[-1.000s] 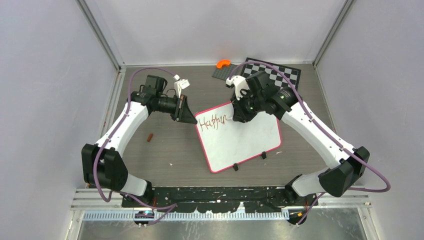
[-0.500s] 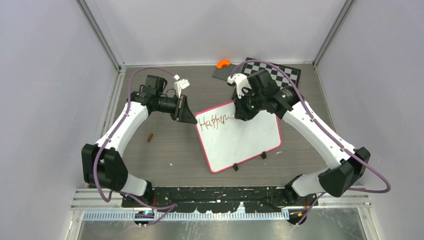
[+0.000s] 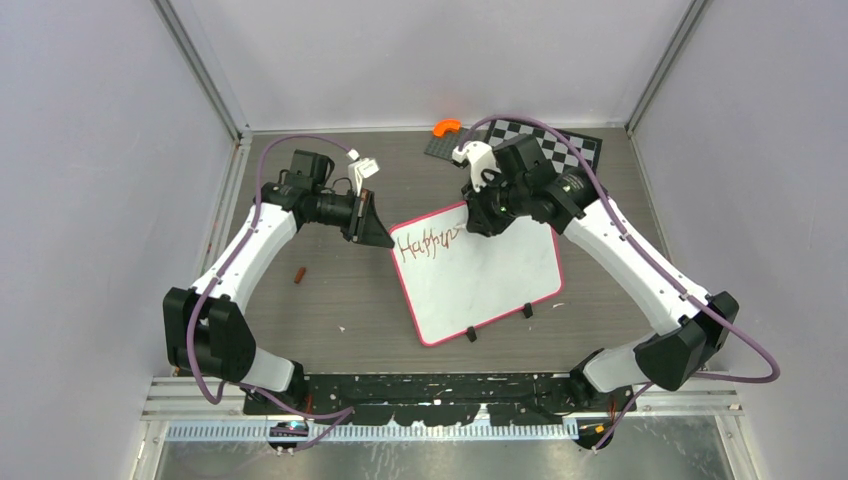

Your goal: Write a sentence on the whiteboard

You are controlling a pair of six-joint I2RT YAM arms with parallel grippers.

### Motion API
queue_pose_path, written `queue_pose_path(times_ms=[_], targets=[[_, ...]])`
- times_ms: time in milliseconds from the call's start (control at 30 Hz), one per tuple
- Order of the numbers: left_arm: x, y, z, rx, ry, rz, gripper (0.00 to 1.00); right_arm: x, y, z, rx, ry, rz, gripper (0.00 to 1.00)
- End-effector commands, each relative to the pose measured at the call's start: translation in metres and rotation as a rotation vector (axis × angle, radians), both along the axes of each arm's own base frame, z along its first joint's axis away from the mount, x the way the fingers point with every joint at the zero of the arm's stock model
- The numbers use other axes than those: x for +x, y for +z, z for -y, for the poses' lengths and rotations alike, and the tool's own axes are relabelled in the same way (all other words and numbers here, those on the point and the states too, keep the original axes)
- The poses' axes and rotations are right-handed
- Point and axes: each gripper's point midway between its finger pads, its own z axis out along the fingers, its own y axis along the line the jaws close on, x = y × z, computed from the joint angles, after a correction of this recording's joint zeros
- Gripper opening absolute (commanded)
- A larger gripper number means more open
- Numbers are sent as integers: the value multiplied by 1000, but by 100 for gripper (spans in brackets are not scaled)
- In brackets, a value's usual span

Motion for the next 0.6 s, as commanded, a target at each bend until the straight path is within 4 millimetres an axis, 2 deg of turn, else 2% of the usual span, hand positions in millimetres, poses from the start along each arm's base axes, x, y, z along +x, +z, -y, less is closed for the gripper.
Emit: queue_pose_path(times_ms=[0,400,567], targets=[[-8,15,4,-41,-27,1,0,1,1,-7,14,15,9,0],[-8,14,4,-40,-27,0,0,-8,-11,12,-43,-8,8,0],[-8,15,4,-41,-27,1,0,-4,-2,18,-53,-20,28,0]])
